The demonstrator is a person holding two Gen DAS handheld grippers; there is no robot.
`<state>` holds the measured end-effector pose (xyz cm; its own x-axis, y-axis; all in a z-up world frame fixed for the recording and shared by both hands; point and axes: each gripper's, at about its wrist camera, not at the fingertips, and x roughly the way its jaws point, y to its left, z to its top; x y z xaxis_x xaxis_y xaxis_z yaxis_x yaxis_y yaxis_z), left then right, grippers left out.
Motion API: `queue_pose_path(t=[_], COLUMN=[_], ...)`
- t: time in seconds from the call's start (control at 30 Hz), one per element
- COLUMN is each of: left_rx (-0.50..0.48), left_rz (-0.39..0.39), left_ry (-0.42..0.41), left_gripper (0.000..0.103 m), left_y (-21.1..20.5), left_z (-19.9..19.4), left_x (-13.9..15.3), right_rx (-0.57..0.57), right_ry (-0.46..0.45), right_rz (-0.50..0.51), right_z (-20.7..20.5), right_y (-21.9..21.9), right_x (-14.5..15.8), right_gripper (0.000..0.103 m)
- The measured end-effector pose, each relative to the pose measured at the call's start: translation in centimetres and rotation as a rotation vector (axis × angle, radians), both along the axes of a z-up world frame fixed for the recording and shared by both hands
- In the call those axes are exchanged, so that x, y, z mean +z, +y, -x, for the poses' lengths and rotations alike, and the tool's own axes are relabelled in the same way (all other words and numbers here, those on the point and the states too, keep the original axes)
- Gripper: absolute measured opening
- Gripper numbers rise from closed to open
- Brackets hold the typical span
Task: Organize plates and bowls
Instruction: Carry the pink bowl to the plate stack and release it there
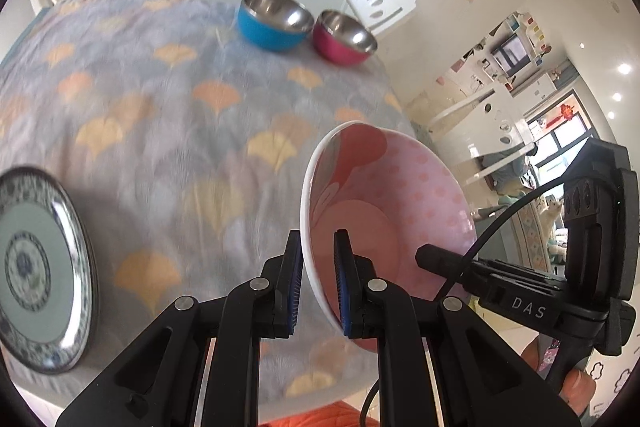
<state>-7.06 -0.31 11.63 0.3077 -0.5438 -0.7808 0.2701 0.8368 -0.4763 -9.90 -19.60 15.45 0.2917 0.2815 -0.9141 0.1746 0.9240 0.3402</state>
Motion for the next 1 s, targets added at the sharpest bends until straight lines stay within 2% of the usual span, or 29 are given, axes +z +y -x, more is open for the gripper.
queue_pose_path(t=[0.17,0.3,0.5,0.83,1.0], left_rx=[-0.005,-0.017,-0.024,0.001,0.018], left_rz=[-0.003,-0.036,-0.043,-0.058,-0.045], left_ry=[0.030,0.037,0.056,0.059,0.014], left_gripper=[0.012,0.012,0.012,0.012,0.012], left_y=[0.0,-0.4,-0.6,0.4,1.7], left_z=[1.0,1.3,1.3,1.0,1.1], left_x=[-1.9,-2.9,-3.9,-4.2,-2.5], right_rx=[0.002,-0.011,-0.024,-0.073,-0.089], right_ry=[0.022,0.054,0.076,0.056,0.055], right_rz=[0.026,0.024,0.027,0.012,-0.023], right_z=[0.9,0.9,1.5,2.0,2.4], right_y=[0.3,0.3,0.2,-1.5,-2.4], right_x=[-1.7,-3.5,-4.8,-4.2,-3.2], right_gripper=[0.014,0.014,0.014,0.014,0.014])
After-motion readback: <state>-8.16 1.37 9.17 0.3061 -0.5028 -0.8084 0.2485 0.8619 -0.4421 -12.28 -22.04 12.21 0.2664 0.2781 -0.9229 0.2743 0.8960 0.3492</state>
